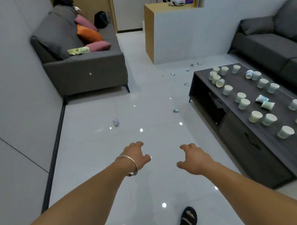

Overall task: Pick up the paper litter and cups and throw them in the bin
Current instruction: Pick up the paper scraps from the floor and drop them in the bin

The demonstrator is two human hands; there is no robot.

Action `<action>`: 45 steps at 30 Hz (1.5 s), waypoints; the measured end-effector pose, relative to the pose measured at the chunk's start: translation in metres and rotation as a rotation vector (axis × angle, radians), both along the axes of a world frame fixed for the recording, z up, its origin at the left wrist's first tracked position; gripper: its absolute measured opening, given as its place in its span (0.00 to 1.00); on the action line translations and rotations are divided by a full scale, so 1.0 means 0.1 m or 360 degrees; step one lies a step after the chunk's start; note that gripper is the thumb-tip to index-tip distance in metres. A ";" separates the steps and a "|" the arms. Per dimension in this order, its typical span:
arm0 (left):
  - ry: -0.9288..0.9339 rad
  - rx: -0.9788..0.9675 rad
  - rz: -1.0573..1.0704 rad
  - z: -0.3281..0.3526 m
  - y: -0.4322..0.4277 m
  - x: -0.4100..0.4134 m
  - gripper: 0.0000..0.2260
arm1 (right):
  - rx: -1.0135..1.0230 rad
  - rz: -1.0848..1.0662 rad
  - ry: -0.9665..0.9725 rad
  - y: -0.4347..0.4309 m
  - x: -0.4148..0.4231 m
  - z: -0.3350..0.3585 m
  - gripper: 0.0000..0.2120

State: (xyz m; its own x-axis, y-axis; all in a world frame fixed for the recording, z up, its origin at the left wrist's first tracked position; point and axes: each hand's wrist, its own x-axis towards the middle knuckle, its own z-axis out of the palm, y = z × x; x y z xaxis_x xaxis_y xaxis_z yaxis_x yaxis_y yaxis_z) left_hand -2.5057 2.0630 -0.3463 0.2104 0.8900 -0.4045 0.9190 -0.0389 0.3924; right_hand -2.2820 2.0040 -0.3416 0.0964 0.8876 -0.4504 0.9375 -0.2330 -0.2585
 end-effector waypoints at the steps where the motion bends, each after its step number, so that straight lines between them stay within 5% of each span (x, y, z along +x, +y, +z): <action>1: 0.0003 0.0004 0.0003 -0.01 0.19 0.09 0.30 | -0.0004 0.0005 0.0004 0.20 0.10 -0.03 0.35; 12: 0.0017 0.0037 0.0185 0.08 2.20 0.93 0.29 | 0.0047 0.0098 0.0031 2.36 1.11 0.05 0.35; 33: -0.0003 -0.0086 -0.0235 -0.20 6.39 2.66 0.29 | -0.0088 -0.0257 0.0016 5.93 2.55 -0.21 0.35; 45: 0.0064 -0.0420 0.0142 -0.99 7.77 3.14 0.29 | -0.0330 0.0018 0.0075 7.80 3.26 -0.95 0.33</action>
State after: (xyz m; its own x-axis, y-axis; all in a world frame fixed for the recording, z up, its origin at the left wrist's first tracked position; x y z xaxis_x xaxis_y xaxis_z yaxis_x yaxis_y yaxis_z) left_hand -2.1917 2.8400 -0.4456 0.1150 0.7671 -0.6311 0.9292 0.1416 0.3413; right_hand -1.9565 2.7841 -0.4370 0.0617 0.7765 -0.6271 0.9283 -0.2755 -0.2498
